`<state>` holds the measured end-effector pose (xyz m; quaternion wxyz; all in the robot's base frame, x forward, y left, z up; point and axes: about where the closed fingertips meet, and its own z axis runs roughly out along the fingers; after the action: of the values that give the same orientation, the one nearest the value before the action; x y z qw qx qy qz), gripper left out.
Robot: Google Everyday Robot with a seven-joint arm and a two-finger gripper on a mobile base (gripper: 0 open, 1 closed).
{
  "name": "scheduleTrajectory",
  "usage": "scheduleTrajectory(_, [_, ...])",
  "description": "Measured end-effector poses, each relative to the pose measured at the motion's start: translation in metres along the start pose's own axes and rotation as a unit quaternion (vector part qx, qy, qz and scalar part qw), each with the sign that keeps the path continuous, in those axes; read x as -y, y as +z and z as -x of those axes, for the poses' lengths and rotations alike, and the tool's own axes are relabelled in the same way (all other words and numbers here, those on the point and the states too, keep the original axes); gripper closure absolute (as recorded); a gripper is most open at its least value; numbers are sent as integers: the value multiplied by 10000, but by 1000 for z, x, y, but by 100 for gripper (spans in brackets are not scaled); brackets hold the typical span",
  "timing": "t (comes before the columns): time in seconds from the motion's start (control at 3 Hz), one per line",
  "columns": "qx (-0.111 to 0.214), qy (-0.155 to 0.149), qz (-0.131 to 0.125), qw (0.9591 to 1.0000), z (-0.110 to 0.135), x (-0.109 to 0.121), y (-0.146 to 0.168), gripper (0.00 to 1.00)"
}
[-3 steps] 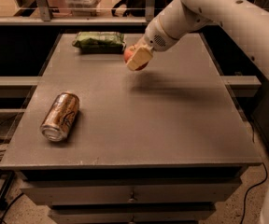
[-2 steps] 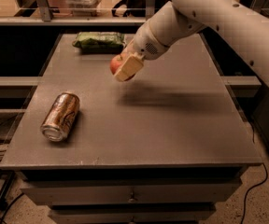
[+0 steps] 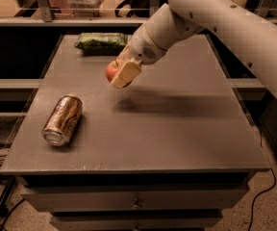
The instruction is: Move apple near orange can
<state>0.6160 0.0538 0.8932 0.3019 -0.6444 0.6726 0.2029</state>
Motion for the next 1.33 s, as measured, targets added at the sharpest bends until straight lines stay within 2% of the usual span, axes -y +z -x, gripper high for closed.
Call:
scheduleTrajectory(0.33, [-50, -395, 400, 9984, 13, -22, 19, 100])
scheduleTrajectory(0.67, [-105, -742, 762, 9943, 24, -42, 35, 100])
scheduleTrajectory(1.0, [-80, -872, 1039, 9907, 25, -56, 48, 83])
scheduleTrajectory(1.33, [1, -919, 1202, 9885, 25, -64, 56, 59])
